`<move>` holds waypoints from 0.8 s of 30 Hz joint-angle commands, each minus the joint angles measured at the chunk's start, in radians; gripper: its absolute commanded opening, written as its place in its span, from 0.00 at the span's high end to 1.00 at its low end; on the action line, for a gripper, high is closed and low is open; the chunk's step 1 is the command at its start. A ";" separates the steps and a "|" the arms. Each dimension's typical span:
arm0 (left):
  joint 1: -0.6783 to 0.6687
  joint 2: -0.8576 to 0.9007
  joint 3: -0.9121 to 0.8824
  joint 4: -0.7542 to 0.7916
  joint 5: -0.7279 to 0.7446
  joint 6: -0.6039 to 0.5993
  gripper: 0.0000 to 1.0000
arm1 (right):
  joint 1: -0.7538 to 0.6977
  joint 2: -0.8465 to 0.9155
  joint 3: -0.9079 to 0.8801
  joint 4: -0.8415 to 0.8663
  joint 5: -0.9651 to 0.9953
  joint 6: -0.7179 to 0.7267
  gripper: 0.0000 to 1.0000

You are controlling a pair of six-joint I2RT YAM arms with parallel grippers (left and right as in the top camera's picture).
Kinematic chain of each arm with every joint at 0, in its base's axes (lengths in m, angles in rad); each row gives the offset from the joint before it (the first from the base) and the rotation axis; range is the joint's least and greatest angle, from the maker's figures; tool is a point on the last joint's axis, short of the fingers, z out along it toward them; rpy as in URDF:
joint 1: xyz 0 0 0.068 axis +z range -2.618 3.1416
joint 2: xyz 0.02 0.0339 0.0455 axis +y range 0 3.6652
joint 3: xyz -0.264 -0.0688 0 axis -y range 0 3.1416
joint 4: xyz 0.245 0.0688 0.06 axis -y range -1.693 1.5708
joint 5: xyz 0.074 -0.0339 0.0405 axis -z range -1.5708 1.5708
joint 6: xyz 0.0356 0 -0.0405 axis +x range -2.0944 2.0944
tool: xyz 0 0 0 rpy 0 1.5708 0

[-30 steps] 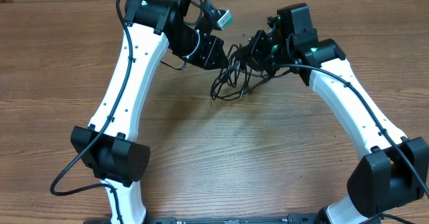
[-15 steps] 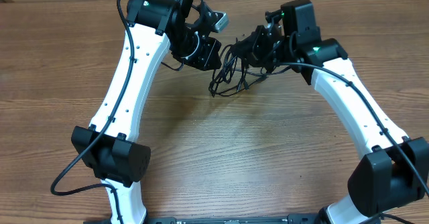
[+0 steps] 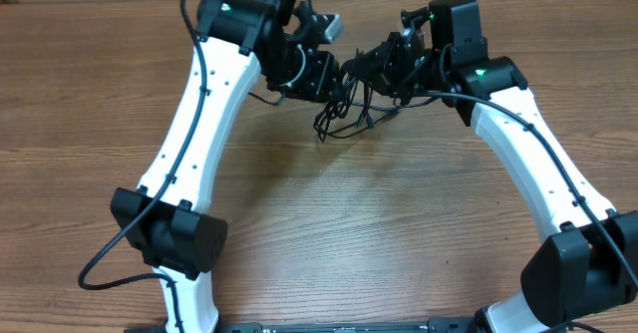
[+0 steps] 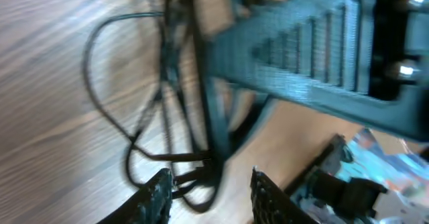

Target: Untangle cables

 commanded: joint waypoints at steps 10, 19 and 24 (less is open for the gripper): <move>-0.067 -0.023 0.021 0.003 -0.094 -0.011 0.82 | -0.002 -0.042 -0.002 0.010 -0.036 0.000 0.96; -0.063 -0.021 0.021 0.006 -0.248 -0.114 0.88 | -0.002 -0.042 -0.002 0.008 -0.058 0.000 0.96; -0.063 -0.021 0.020 0.016 -0.265 -0.123 0.95 | -0.002 -0.042 -0.002 0.007 -0.058 -0.004 0.96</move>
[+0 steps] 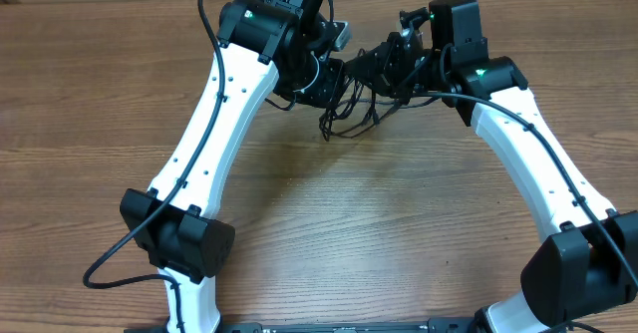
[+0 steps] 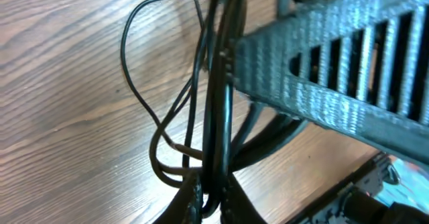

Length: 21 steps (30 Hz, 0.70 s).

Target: Untangle cables

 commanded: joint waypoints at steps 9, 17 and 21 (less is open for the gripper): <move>0.026 -0.022 0.021 0.011 -0.072 -0.032 0.95 | -0.022 -0.042 -0.002 -0.060 -0.016 -0.066 0.96; 0.153 -0.022 0.021 -0.014 -0.071 -0.068 0.96 | -0.103 -0.042 -0.002 -0.184 -0.005 -0.156 0.96; 0.209 -0.022 0.021 -0.026 -0.069 -0.081 0.96 | -0.135 -0.042 -0.002 -0.223 0.006 -0.188 0.96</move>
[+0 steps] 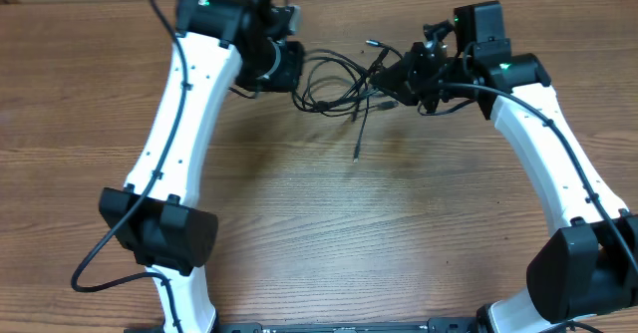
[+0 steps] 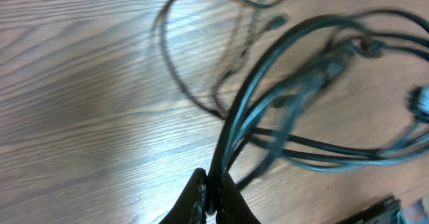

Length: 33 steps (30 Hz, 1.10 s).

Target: Untangle cables

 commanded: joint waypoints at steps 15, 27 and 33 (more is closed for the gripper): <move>0.166 -0.022 0.021 -0.064 -0.023 -0.039 0.95 | -0.158 -0.042 -0.002 -0.077 0.018 -0.088 0.96; 0.170 -0.022 0.021 -0.076 -0.104 -0.040 0.96 | -0.246 -0.042 -0.002 -0.102 0.018 -0.128 0.96; 0.166 -0.022 0.021 -0.072 -0.075 -0.037 0.95 | -0.274 -0.042 -0.002 -0.131 0.018 -0.140 0.96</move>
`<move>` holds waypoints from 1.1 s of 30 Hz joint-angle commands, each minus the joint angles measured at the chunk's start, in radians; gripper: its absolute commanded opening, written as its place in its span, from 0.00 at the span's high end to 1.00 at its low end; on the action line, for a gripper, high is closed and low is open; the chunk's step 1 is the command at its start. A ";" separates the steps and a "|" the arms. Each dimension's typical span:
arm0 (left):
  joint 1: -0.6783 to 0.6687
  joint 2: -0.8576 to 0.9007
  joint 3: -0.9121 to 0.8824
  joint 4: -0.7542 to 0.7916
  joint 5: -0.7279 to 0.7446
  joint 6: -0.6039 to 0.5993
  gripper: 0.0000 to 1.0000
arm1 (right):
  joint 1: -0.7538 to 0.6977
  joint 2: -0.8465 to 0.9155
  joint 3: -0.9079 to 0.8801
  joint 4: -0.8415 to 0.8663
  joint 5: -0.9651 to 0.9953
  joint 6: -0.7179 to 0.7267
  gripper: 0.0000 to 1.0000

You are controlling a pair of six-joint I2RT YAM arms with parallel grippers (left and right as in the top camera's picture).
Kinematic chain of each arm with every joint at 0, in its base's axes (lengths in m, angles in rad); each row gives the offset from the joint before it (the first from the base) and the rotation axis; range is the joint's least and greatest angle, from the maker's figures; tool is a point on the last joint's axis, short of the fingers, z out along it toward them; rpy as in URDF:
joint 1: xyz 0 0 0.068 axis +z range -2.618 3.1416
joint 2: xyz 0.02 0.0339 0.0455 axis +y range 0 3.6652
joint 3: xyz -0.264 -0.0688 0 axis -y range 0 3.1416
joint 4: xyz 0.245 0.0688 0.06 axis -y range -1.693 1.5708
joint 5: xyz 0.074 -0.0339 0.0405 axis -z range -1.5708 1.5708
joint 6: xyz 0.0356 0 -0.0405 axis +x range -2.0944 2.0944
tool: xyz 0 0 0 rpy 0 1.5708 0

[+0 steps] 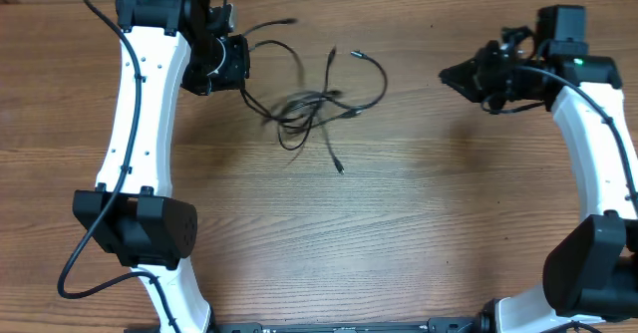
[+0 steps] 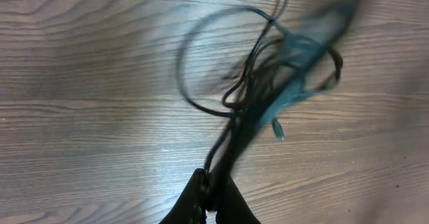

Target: Untangle cables

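Note:
A tangle of thin black cables point(image 1: 311, 106) hangs and lies between the arms at the table's far middle, blurred. Loose ends reach out to plugs point(image 1: 340, 169). My left gripper point(image 1: 237, 72) at the far left is shut on a strand of the bundle. In the left wrist view its fingers point(image 2: 213, 196) pinch the cables point(image 2: 268, 83), which fan out away from them over the wood. My right gripper point(image 1: 451, 74) is far off to the right, apart from the cables, with nothing visibly in it; its jaws show too small to read.
Wooden table point(image 1: 329, 243) all round. The left arm's white links point(image 1: 135, 124) run down the left side, the right arm's point(image 1: 598, 144) down the right side. A black supply cable point(image 1: 90, 248) loops beside the left base.
Both arms have swung further outward. The right gripper no longer touches the cables. The bundle trails from my left gripper and has spread out more loosely.
Both grippers were close together at the tangle, the left one open beside it. Then the left was shut on strands. Then the arms stood apart with cables stretched between them. Now only the left holds them.

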 commanded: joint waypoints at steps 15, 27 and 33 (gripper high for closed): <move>-0.034 -0.022 0.021 0.018 0.029 0.013 0.96 | 0.159 -0.027 -0.002 0.022 0.006 -0.079 0.00; -0.066 -0.022 0.021 0.020 0.031 0.012 0.96 | 0.380 0.071 -0.003 0.175 0.085 0.177 0.00; -0.084 -0.022 0.021 0.016 0.031 0.013 0.96 | 0.459 0.114 -0.003 0.272 0.096 0.246 0.00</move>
